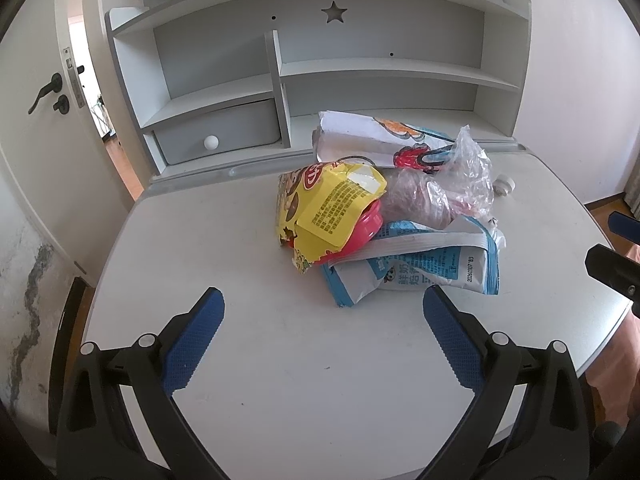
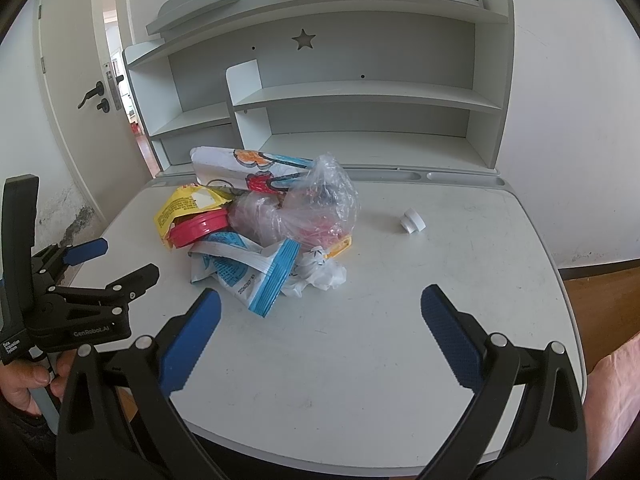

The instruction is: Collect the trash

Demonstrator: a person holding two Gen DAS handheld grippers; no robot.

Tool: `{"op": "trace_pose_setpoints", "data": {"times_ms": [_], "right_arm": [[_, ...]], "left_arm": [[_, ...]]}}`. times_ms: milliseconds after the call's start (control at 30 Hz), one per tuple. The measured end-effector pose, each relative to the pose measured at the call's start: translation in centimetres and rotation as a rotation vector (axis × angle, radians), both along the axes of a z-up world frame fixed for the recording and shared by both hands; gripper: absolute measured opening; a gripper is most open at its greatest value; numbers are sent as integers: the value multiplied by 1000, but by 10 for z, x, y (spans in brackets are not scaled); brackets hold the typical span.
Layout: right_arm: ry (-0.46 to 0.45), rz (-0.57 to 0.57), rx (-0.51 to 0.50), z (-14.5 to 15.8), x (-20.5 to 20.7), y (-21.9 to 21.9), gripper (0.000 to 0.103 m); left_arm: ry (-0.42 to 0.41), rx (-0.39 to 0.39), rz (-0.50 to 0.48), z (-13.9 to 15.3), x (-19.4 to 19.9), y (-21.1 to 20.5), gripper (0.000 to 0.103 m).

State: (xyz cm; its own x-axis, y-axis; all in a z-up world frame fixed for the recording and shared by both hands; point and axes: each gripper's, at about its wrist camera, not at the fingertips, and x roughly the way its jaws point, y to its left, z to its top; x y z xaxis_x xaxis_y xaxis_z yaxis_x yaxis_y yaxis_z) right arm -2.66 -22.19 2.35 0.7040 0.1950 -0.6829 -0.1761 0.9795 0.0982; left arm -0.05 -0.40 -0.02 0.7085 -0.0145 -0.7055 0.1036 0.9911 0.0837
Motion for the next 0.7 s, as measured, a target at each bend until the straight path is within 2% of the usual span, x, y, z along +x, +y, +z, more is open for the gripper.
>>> {"op": "trace_pose_setpoints", "data": {"times_ms": [700], "right_arm": [[-2, 1, -1, 1, -1, 1, 97]], "left_arm": [[11, -2, 1, -1, -1, 0, 97]]}}
